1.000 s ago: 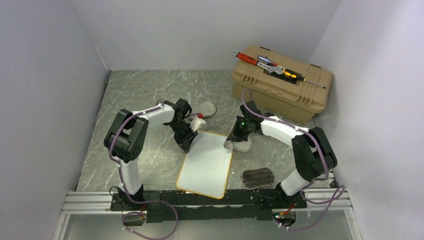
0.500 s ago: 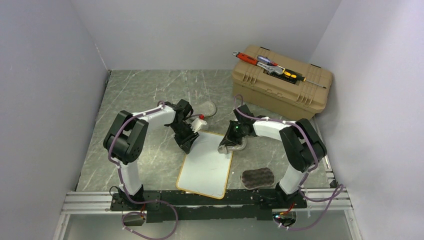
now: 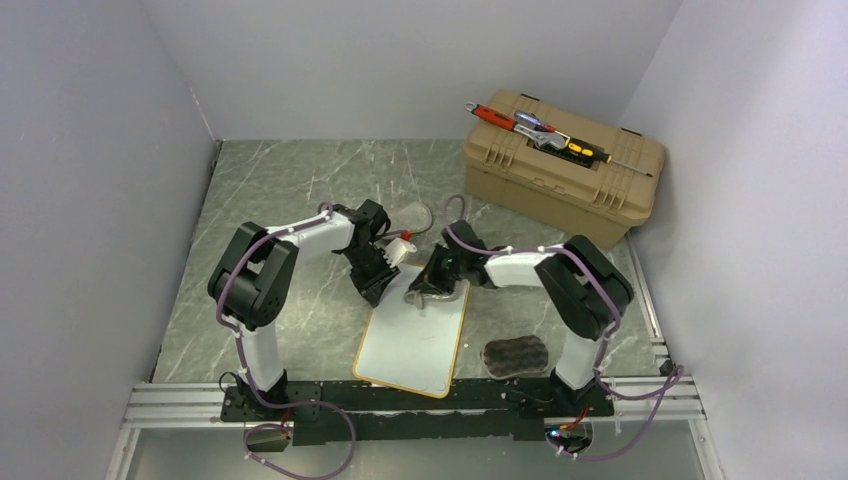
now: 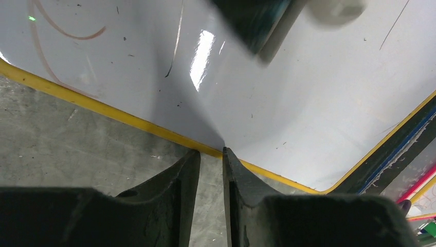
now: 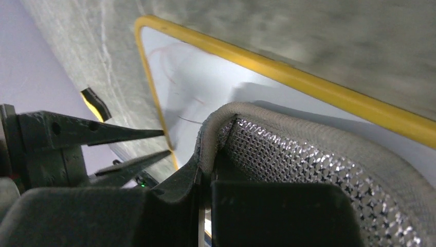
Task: Erase the whiteboard
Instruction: Erase the whiteboard at the center of the board.
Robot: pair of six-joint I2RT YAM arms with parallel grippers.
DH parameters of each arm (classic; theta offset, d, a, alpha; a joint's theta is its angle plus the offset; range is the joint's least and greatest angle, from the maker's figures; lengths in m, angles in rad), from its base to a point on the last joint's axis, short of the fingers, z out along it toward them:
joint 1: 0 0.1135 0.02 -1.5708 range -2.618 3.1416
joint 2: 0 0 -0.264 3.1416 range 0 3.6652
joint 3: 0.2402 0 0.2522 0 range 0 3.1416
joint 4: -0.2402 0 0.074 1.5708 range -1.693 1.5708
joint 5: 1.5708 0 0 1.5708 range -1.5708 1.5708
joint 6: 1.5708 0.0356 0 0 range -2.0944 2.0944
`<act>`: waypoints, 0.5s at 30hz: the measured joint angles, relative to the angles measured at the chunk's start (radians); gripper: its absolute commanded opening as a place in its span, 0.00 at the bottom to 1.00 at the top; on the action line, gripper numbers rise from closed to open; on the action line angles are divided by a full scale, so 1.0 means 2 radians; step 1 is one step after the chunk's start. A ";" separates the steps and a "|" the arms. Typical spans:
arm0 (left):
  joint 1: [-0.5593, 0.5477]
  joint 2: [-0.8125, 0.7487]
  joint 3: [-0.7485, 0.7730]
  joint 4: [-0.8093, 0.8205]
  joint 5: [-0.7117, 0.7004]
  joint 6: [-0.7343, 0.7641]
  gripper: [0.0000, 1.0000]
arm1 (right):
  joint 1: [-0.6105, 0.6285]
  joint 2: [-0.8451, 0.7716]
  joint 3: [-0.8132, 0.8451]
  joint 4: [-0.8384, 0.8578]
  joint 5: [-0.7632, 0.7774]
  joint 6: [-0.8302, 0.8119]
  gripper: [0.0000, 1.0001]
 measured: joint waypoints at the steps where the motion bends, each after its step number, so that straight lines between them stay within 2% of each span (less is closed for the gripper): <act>1: 0.000 0.000 0.000 0.000 0.000 0.000 0.31 | 0.009 0.015 0.011 0.011 0.000 0.007 0.00; 5: 0.000 0.000 -0.001 0.001 -0.001 -0.001 0.29 | 0.031 0.069 0.069 0.035 -0.016 0.023 0.00; 7: 0.003 -0.001 -0.003 0.005 0.000 -0.002 0.27 | 0.028 0.072 0.069 0.043 -0.023 0.029 0.00; 11: 0.001 -0.002 -0.007 0.008 0.006 -0.002 0.25 | 0.005 0.023 -0.002 0.074 -0.021 0.031 0.00; 15: 0.011 -0.001 -0.006 0.010 0.020 -0.002 0.24 | -0.062 -0.066 -0.083 0.041 -0.025 0.018 0.00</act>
